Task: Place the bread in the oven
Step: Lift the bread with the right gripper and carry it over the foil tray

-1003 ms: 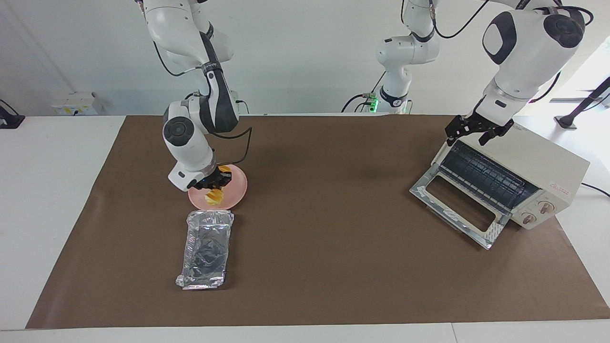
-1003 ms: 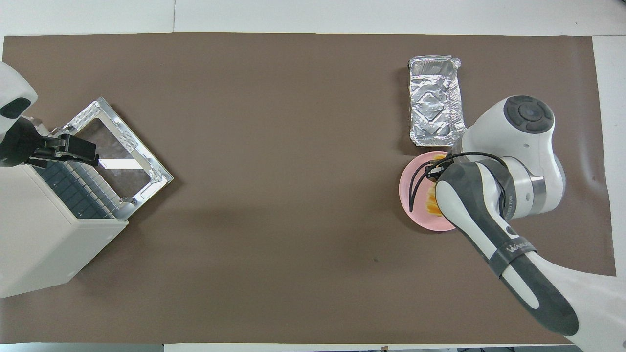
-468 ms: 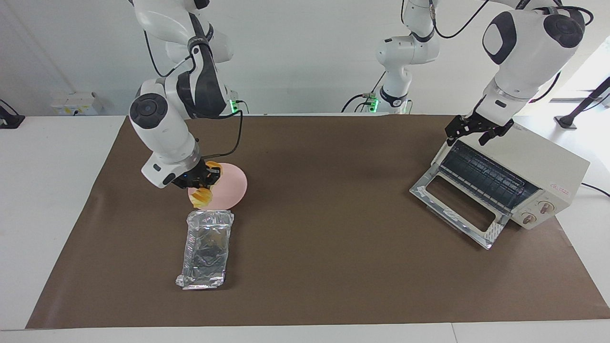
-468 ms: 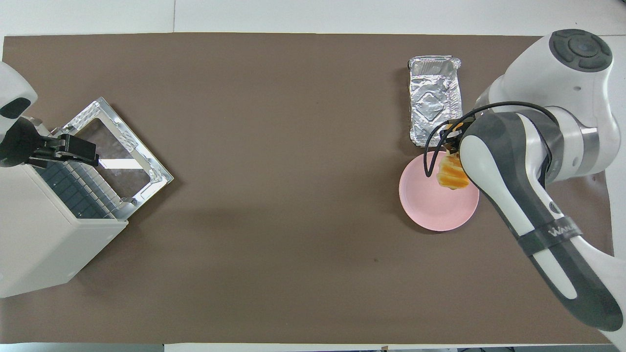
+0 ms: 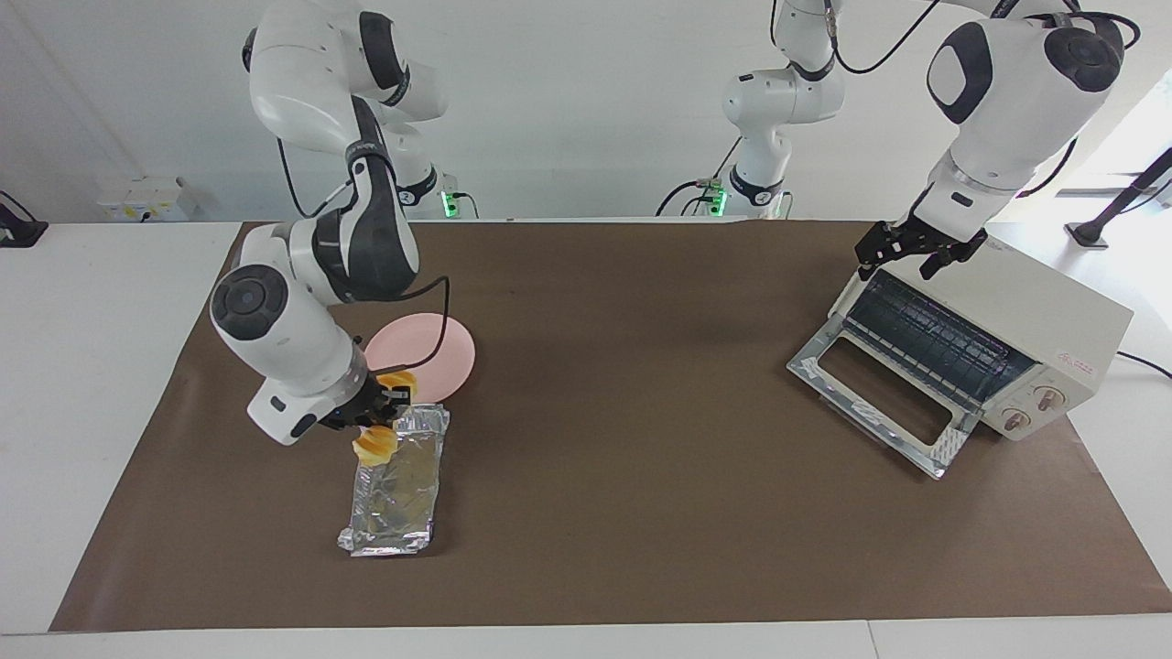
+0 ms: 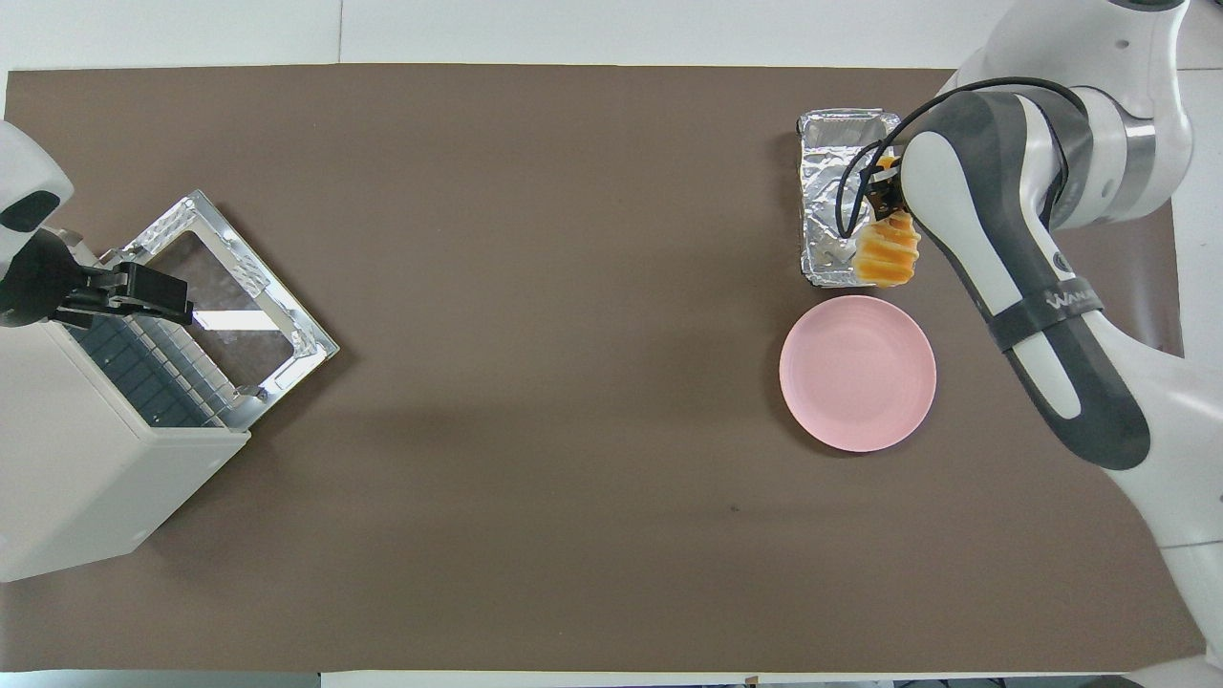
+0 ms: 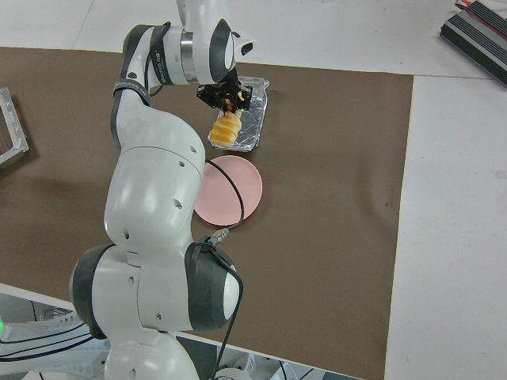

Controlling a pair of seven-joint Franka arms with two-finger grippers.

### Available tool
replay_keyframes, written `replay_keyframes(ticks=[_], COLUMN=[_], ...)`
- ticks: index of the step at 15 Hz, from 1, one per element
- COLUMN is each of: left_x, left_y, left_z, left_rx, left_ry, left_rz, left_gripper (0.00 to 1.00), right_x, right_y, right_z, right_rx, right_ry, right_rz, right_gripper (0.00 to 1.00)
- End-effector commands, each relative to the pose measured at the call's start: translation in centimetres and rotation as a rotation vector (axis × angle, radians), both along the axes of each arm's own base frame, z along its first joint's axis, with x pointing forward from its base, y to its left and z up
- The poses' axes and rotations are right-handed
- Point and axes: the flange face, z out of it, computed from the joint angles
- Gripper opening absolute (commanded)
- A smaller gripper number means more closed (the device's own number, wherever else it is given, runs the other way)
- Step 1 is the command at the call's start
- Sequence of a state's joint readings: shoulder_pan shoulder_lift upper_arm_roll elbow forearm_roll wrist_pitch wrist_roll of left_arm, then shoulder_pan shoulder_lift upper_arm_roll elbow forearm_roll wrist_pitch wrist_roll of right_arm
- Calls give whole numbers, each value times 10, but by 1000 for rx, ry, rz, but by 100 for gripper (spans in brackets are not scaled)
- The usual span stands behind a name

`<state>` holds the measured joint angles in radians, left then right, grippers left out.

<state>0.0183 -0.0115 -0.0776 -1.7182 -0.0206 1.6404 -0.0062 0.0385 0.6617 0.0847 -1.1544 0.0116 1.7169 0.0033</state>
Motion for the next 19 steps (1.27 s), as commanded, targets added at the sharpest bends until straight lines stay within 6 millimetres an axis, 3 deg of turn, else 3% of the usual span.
replay_keyframes(ticks=[1, 8, 12, 14, 19], left_x=[-3, -3, -3, -3, -3], left_y=[2, 2, 2, 2, 2], left_z=[6, 6, 6, 6, 6], left_rx=[-13, -13, -13, -13, -13], left_ry=[-3, -3, -3, -1, -3], left_rz=[2, 2, 2, 2, 2], left_gripper=[100, 100, 100, 100, 100], right_x=[24, 35, 30, 30, 31], right_y=[4, 3, 16, 15, 2], right_z=[-20, -76, -83, -81, -78], right_rx=[-3, 1, 0, 0, -69], right_ry=[-6, -27, -52, -53, -43], right_rz=[31, 137, 154, 151, 160], right_gripper=[0, 0, 0, 97, 100])
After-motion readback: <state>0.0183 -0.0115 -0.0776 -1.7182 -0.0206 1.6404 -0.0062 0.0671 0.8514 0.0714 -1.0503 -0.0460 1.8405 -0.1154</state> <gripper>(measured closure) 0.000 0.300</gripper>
